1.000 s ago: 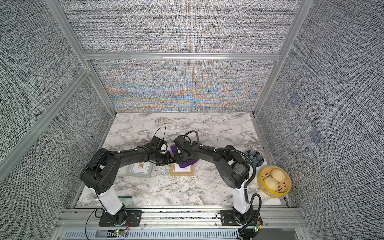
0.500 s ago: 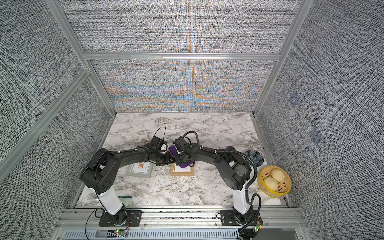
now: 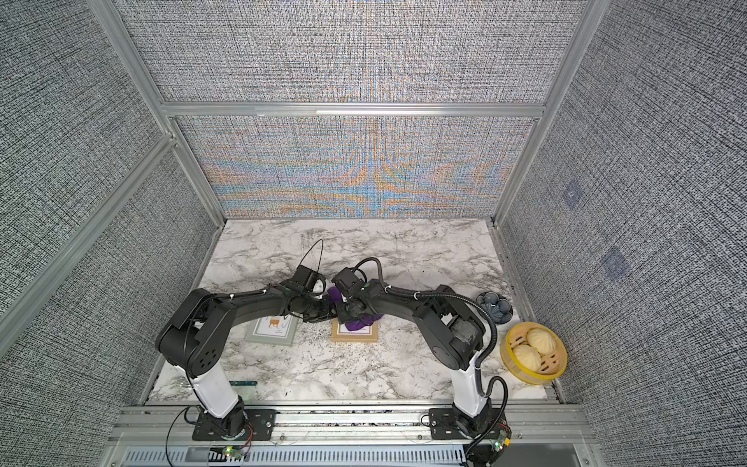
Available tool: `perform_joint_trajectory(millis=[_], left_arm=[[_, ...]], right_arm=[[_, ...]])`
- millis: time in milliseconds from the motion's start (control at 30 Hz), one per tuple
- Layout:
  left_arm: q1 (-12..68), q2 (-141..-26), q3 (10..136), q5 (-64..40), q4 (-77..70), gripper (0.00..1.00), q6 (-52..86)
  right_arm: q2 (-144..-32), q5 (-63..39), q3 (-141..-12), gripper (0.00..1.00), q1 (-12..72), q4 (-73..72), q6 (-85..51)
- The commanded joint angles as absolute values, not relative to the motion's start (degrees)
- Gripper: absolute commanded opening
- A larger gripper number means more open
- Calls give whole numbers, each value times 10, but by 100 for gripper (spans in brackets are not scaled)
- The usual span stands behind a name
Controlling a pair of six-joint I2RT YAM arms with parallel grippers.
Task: Wipe the picture frame with a cloth
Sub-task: Wipe the dirt from the picture frame.
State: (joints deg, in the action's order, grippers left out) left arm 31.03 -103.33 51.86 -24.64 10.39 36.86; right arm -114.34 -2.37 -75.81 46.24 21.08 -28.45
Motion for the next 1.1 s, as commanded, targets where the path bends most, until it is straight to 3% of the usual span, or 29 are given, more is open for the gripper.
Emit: perform_joint_trajectory(millis=[0, 300, 533, 767, 1067], left_arm=[[312, -1059, 499, -171, 255, 9, 356], [312, -1060, 501, -170, 253, 9, 354], [313, -1060, 503, -168, 254, 9, 358], [312, -1061, 502, -169, 252, 9, 359], [312, -1062, 502, -171, 253, 9, 354]], right_arm=[[-1168, 69, -773, 0, 454, 241, -304], [-1169, 52, -786, 0, 437, 222, -284], [-1132, -29, -709, 0, 477, 232, -256], [-1095, -19, -659, 0, 492, 236, -284], [-1181, 53, -795, 0, 434, 240, -270]])
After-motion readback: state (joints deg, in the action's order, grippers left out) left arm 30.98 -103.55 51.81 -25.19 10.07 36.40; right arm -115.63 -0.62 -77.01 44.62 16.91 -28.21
